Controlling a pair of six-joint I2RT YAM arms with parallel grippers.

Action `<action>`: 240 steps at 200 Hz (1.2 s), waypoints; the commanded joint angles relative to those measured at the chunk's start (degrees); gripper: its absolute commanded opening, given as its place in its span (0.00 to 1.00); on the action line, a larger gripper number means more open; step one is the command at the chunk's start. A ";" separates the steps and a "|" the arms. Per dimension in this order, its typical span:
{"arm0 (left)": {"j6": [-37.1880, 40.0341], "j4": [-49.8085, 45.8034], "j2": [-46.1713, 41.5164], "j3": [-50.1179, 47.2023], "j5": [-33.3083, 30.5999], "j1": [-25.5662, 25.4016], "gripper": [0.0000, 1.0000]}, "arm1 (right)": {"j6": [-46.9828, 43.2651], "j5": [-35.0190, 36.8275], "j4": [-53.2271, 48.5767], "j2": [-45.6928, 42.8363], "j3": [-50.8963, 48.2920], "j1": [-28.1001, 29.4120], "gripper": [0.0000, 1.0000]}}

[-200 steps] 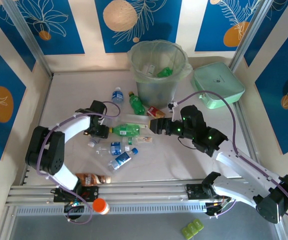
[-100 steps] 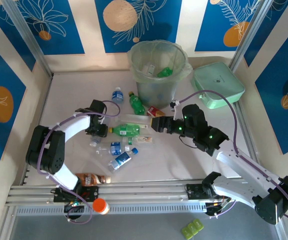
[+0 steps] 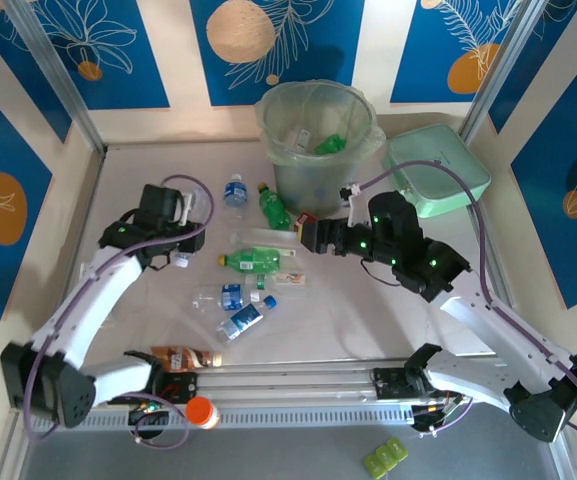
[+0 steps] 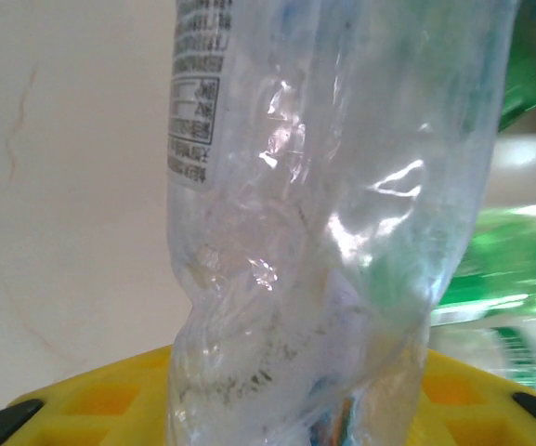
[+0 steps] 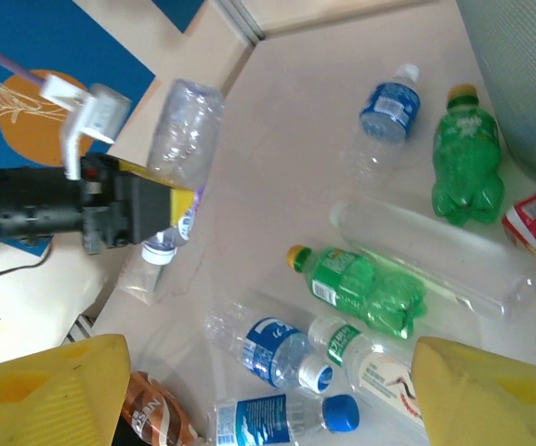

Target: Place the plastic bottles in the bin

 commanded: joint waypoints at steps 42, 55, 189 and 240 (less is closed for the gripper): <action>-11.07 15.23 -5.98 -2.21 26.97 -15.10 0.39 | -5.37 -19.02 3.17 3.05 4.51 -3.11 0.80; -13.70 19.49 -5.67 -2.84 28.77 -17.85 0.39 | -3.60 -22.70 5.77 3.44 4.47 -4.48 0.81; -18.72 33.43 -1.19 -2.92 33.82 -26.03 0.47 | 10.08 -34.42 23.45 7.41 0.03 -7.96 0.65; -17.68 31.95 -0.44 -2.35 33.83 -26.23 0.66 | 14.60 -34.15 26.25 6.45 -2.28 -9.26 0.42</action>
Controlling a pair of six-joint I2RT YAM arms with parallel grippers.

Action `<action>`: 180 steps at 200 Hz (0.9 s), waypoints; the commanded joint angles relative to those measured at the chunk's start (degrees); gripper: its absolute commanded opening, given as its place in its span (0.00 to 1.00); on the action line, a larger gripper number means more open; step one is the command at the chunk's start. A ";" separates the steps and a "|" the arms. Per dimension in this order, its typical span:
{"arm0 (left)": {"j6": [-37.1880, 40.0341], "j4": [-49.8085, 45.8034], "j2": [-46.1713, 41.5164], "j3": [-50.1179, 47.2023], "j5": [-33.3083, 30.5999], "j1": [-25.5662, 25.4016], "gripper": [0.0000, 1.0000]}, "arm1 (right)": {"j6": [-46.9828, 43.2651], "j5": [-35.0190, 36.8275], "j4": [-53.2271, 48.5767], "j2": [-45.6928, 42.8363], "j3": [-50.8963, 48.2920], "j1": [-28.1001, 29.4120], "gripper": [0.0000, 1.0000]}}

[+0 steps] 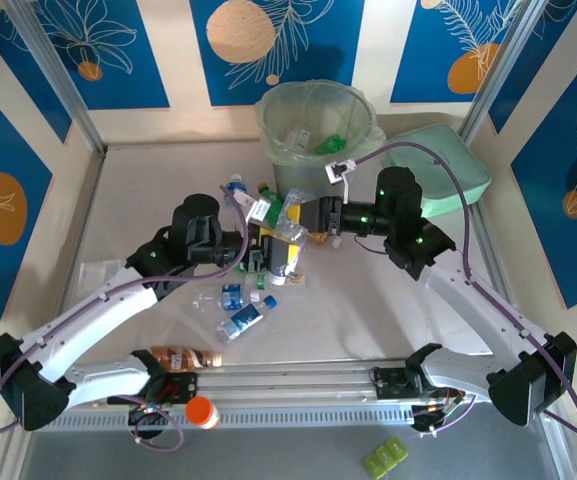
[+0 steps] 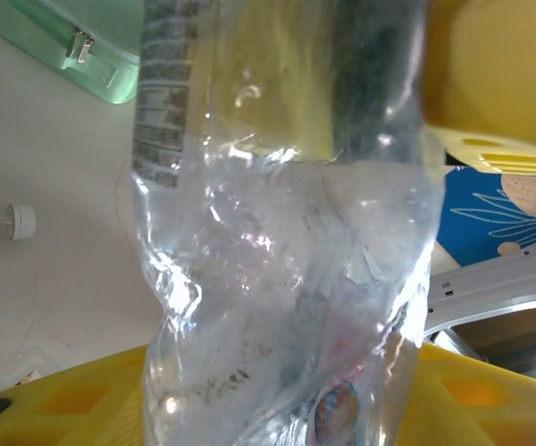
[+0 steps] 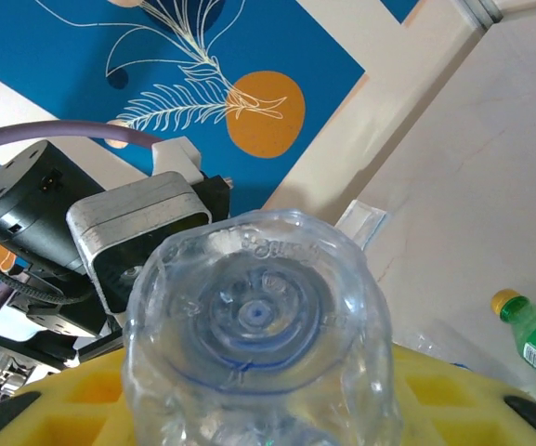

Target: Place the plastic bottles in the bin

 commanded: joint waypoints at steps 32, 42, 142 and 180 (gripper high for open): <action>3.11 -1.80 -3.41 1.09 -4.57 -0.48 0.91 | 3.47 0.16 0.84 -2.12 -0.19 -2.28 0.42; 4.04 -3.68 -5.22 1.94 -8.34 -0.48 0.95 | 2.72 1.42 -0.89 -2.60 0.65 -2.98 0.42; 15.67 -18.08 -28.57 -1.53 -43.76 -0.24 0.98 | -5.34 16.08 -20.80 8.75 27.62 -18.89 0.42; 14.76 -16.99 -31.88 -6.47 -46.40 -0.23 1.00 | -5.40 18.41 -23.73 21.45 42.77 -22.53 0.42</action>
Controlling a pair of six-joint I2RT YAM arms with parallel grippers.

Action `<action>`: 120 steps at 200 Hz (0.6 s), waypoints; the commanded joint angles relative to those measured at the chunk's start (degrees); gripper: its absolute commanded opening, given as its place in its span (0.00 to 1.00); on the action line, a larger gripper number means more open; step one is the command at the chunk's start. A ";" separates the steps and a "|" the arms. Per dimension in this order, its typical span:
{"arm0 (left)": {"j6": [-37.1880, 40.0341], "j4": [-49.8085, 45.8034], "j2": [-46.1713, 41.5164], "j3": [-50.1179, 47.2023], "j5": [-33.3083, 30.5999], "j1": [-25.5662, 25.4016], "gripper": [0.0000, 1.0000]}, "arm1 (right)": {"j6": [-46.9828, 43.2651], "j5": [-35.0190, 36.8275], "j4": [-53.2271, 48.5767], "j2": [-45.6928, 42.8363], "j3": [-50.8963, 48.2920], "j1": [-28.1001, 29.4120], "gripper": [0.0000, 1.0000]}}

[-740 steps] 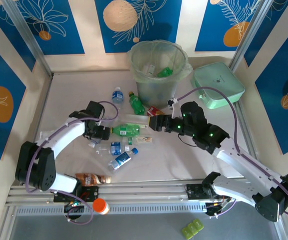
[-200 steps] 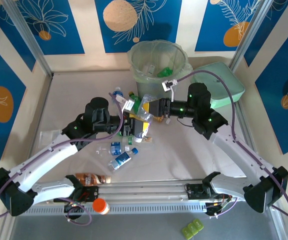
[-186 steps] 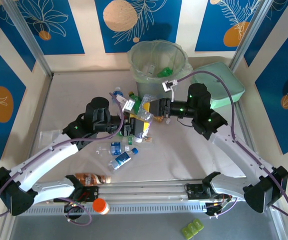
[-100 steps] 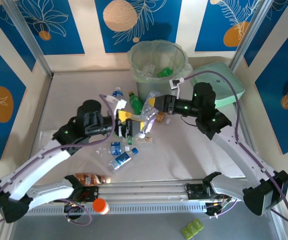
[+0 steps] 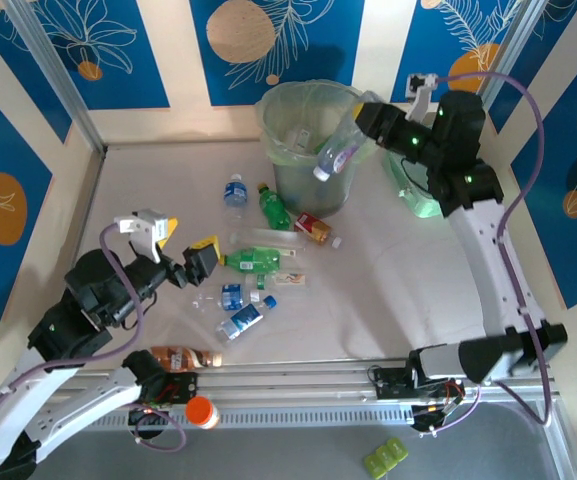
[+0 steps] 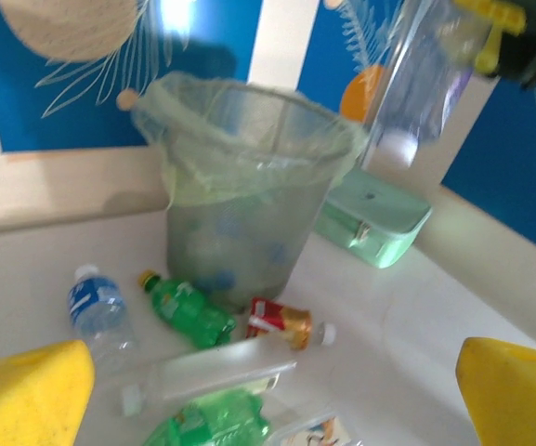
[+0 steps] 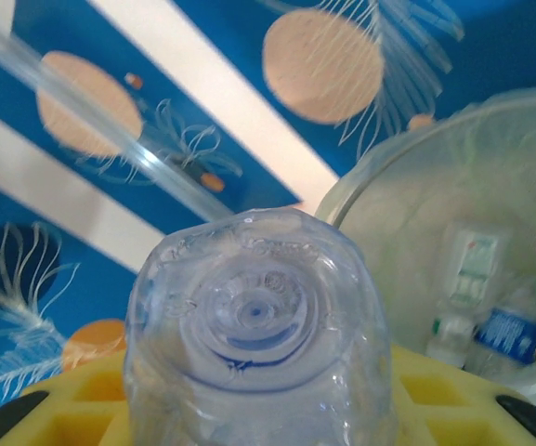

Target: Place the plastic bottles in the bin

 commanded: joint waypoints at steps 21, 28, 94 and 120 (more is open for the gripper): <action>1.04 -4.93 2.18 -0.07 -5.91 -0.16 1.00 | -4.26 5.03 -9.84 14.82 19.27 -2.41 0.42; 0.94 -5.77 2.84 0.37 -5.67 -0.09 0.99 | -5.28 5.88 -11.57 17.57 22.70 -2.82 0.42; 5.19 -5.94 6.97 -1.51 2.32 -0.14 0.99 | -13.33 11.14 -33.12 44.09 58.48 -1.52 0.42; 5.16 -5.52 7.94 -2.37 1.81 -0.09 0.99 | -14.08 11.94 -34.50 46.43 57.96 0.45 0.42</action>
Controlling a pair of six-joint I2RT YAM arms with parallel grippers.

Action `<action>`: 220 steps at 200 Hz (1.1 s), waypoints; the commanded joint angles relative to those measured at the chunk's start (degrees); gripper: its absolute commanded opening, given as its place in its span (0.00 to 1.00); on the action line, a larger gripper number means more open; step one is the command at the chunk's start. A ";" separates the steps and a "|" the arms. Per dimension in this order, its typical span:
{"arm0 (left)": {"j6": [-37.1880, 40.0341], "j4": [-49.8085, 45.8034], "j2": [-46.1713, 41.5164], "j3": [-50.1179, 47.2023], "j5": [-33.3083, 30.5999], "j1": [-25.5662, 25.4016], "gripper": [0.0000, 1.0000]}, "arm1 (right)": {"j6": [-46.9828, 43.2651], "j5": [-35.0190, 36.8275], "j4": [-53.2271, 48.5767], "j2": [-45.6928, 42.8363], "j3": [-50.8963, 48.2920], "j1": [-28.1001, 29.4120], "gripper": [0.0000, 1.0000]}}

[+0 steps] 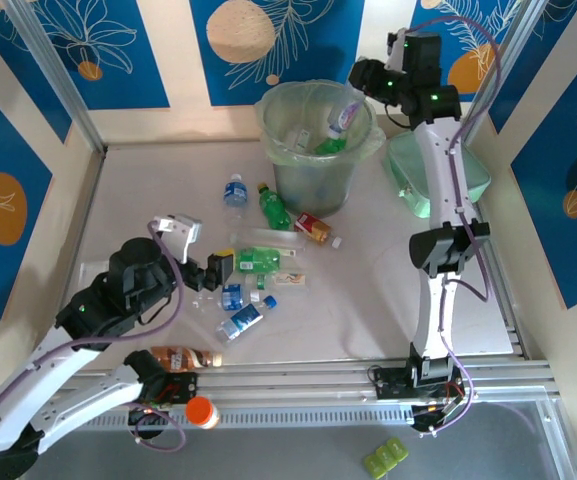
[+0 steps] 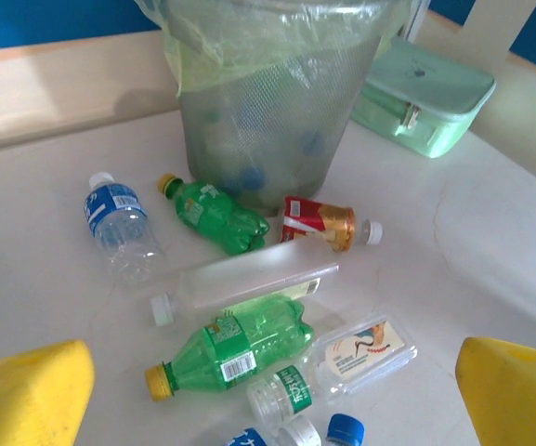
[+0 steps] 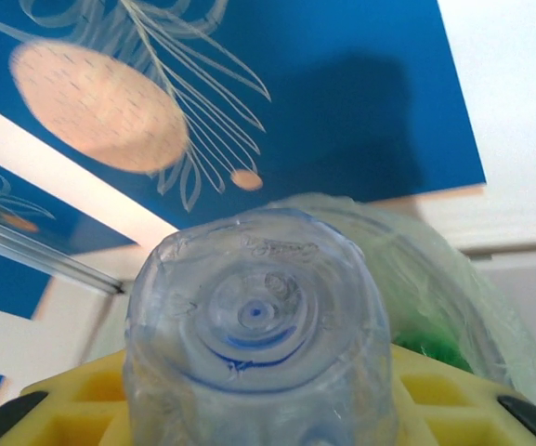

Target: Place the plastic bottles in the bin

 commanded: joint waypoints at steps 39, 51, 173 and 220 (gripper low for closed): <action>2.54 -1.57 2.16 -0.74 1.79 0.01 0.99 | -9.00 11.82 -6.63 2.26 -4.31 7.61 0.42; 2.67 -2.12 2.67 -0.66 1.74 -0.02 0.99 | -10.39 13.44 -7.35 3.61 -4.26 8.79 0.43; 2.02 -4.51 5.92 0.05 -3.32 1.78 0.99 | -10.62 19.30 -9.72 6.69 2.76 11.88 0.79; -0.05 -5.58 7.81 1.73 -2.75 2.08 0.99 | -10.89 21.42 -8.48 -0.64 3.22 13.53 0.81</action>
